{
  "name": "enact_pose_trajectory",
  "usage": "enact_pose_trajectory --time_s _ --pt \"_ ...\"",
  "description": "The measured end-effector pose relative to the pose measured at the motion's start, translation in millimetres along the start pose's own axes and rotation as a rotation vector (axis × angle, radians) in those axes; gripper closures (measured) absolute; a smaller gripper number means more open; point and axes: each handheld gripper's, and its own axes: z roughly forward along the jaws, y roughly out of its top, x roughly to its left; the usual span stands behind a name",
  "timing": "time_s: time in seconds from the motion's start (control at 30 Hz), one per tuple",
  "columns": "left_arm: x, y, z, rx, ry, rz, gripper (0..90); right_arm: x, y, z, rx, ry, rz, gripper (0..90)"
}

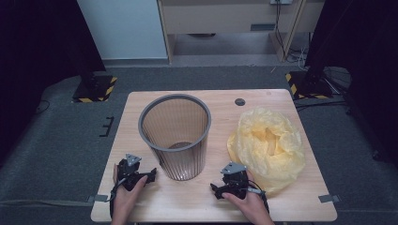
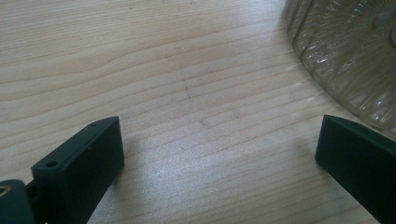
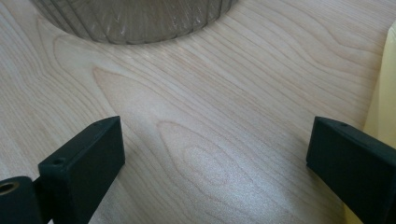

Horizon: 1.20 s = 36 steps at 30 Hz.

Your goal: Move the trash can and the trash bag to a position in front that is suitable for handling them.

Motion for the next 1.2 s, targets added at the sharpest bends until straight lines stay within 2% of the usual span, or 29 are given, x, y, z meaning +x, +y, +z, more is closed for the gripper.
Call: enact_pose_trajectory --time_s 0.27,0.47,0.57,0.77,0.83,0.93,0.97,1.1,1.17,1.2 --pt "4.4 0.8 0.4 0.003 -0.033 0.034 0.3 0.1 0.4 0.3 0.002 -0.006 0.005 3.6" --pt "6.0 2.9 2.1 -0.004 -0.027 0.032 2.2 0.5 1.3 1.4 0.005 0.0 -0.004 1.8" --pt "9.3 7.6 3.6 -0.011 -0.027 0.03 2.2 1.4 3.4 2.1 0.001 0.02 -0.005 3.2" --pt "19.6 24.8 1.0 -0.048 -0.036 0.016 2.3 3.6 9.9 -1.6 -0.039 0.05 -0.019 3.6" --pt "22.0 31.7 0.6 -0.058 -0.037 0.029 2.5 4.8 12.5 -3.0 -0.045 0.062 -0.022 3.9" --pt "24.6 46.9 2.3 -0.07 -0.032 0.021 2.9 5.9 17.4 -5.4 -0.062 0.071 -0.03 3.9" --pt "24.6 46.9 2.3 -0.07 -0.032 0.021 2.9 5.7 19.2 -5.9 -0.063 0.075 -0.028 3.8" --pt "28.3 67.7 8.5 -0.077 0.002 0.022 3.2 3.5 25.9 -7.2 -0.072 0.086 -0.024 3.8" --pt "29.3 71.9 9.5 -0.08 0.004 0.014 3.3 2.6 28.8 -7.4 -0.076 0.087 -0.033 3.9" --pt "31.4 80.4 12.1 -0.079 0.015 0.015 3.3 2.6 30.2 -7.5 -0.075 0.091 -0.03 3.9"
